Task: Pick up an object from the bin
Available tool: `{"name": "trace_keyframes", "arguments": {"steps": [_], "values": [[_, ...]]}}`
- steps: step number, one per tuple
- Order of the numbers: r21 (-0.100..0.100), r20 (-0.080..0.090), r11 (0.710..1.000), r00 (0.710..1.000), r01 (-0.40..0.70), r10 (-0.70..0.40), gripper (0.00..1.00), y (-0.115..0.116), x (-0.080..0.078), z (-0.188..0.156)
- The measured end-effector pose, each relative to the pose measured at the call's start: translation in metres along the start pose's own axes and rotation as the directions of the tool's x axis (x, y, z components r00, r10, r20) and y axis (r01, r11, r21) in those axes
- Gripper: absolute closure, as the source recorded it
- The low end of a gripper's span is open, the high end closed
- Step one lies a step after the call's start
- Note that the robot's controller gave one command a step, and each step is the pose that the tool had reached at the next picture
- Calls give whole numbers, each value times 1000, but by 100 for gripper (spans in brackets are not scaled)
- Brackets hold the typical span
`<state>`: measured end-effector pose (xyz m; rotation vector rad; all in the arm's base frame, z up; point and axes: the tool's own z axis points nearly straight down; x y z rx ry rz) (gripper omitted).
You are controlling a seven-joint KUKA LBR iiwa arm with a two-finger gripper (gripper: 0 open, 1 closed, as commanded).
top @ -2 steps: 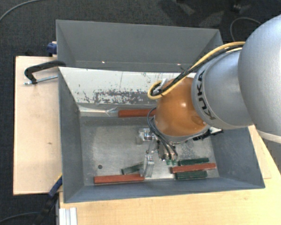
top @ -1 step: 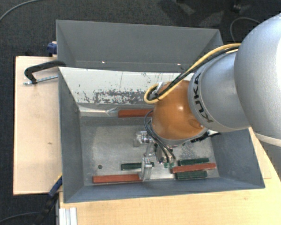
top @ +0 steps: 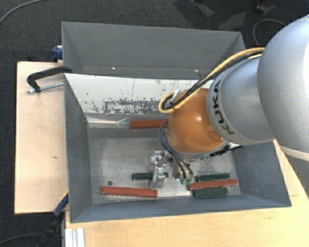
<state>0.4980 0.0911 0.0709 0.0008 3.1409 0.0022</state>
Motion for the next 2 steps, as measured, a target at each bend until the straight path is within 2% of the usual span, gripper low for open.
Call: {"name": "trace_keyframes", "arguments": {"steps": [1, 2], "values": [[1, 12, 1000, 1000, 18, -18, 100, -34, -1, -114], [0, 13, 999, 999, 34, -34, 100, -32, -7, -175]]}}
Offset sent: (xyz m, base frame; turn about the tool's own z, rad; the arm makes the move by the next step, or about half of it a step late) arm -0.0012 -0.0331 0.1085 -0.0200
